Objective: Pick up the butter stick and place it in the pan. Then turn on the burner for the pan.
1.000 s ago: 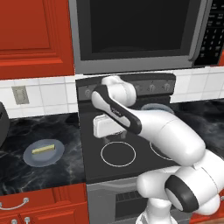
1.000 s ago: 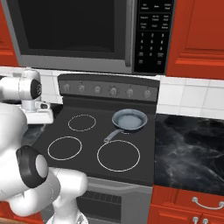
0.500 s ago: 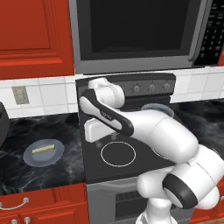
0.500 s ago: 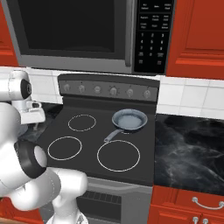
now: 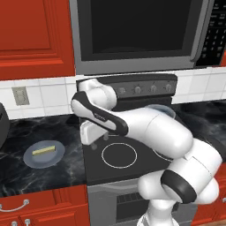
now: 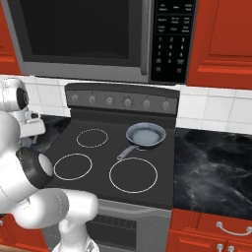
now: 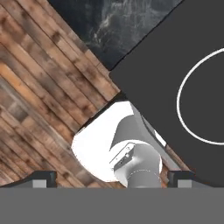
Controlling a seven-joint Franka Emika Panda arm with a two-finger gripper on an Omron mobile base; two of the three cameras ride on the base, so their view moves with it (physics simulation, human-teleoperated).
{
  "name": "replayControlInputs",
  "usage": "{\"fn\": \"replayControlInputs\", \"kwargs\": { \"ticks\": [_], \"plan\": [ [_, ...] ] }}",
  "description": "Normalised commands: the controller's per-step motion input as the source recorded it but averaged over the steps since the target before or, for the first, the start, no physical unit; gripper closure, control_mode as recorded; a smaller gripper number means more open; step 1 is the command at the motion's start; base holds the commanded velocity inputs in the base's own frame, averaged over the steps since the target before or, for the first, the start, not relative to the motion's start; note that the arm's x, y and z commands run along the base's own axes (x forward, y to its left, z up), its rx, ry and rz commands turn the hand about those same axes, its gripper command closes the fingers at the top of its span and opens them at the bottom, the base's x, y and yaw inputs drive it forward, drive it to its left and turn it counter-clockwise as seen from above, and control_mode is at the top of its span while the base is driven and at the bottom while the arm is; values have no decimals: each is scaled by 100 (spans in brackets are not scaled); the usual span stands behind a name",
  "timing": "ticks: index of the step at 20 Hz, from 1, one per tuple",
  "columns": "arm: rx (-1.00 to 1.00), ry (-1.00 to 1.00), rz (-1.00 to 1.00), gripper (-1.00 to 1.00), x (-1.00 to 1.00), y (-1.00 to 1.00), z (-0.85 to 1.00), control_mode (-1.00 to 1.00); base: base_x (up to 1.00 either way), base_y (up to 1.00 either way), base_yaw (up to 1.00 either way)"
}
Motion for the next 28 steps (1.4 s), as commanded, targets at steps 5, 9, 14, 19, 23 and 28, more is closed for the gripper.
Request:
{"fn": "replayControlInputs", "kwargs": {
  "ticks": [5,9,14,19,23,28],
  "plan": [
    [10,0,20,-100,19,13,-6,-100,0,0,0],
    [12,-4,17,-100,17,11,-18,-100,0,0,0],
    [11,-11,15,-100,13,9,-19,-100,0,0,0],
    [7,-15,14,-100,14,13,-26,-100,0,0,0],
    [7,-17,17,-100,17,16,-23,-100,0,0,0],
    [9,-14,14,-100,24,18,-5,-100,0,0,0]
  ]
}}
